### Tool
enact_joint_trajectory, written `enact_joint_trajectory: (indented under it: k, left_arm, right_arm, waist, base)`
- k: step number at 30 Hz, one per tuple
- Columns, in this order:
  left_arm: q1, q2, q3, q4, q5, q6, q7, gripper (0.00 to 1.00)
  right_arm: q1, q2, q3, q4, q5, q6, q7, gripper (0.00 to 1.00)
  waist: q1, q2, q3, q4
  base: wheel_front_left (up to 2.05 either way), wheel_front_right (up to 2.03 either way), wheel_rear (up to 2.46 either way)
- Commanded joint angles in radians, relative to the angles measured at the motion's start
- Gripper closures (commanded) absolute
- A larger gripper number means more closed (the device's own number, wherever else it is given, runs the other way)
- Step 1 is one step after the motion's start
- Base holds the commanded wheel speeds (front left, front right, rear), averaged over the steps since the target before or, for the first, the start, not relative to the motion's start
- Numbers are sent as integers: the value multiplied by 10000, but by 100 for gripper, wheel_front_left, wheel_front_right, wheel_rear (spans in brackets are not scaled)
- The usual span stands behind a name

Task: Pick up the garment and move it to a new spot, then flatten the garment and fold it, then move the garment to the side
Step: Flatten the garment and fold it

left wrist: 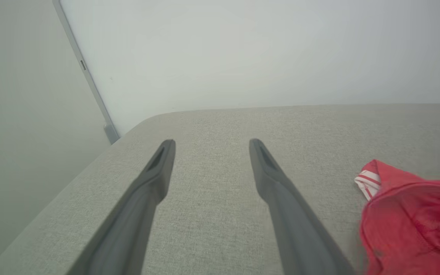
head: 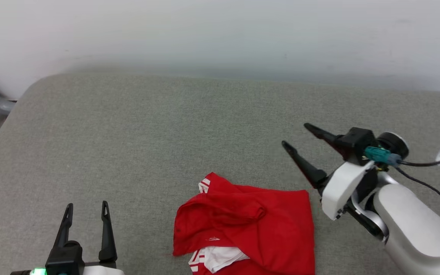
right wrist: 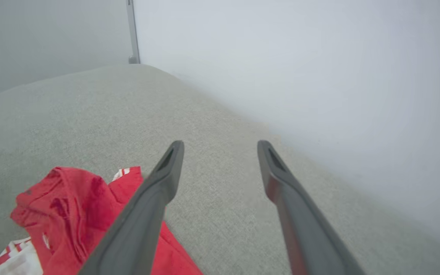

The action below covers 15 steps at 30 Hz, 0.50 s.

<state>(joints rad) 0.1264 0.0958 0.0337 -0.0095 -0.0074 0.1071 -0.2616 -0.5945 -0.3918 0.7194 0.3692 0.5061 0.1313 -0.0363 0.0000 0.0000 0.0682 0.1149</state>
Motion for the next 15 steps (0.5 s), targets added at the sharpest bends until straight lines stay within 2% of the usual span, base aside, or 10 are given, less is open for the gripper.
enact_joint_trajectory:
  k: [1, 5, 9, 15]
  left_arm:
    - [138, 59, 5, -52, 37, 26, -46, 0]
    - [278, 101, -22, -104, 79, 43, -46, 0]
    - [372, 107, -56, -105, 36, 38, -46, 0]
    - [463, 150, -163, -164, 115, 41, -46, 0]
  right_arm:
    - [443, 151, -720, -92, -559, -12, -407, 0]
    - [1637, 734, -2867, -431, -1755, -12, -1272, 0]
    - [2853, 1405, -4600, -1108, -2882, -12, -1788, 0]
    - [4796, 2697, -6727, -2373, -3554, -10, -2196, 0]
  waist:
    - [0, 0, -219, -265]
    - [0, 0, -424, -530]
    - [0, 0, -587, -727]
    - [0, 0, -748, -830]
  base:
    - [0, 0, 0]
    - [0, 0, 0]
    - [0, 0, 0]
    - [0, 0, 0]
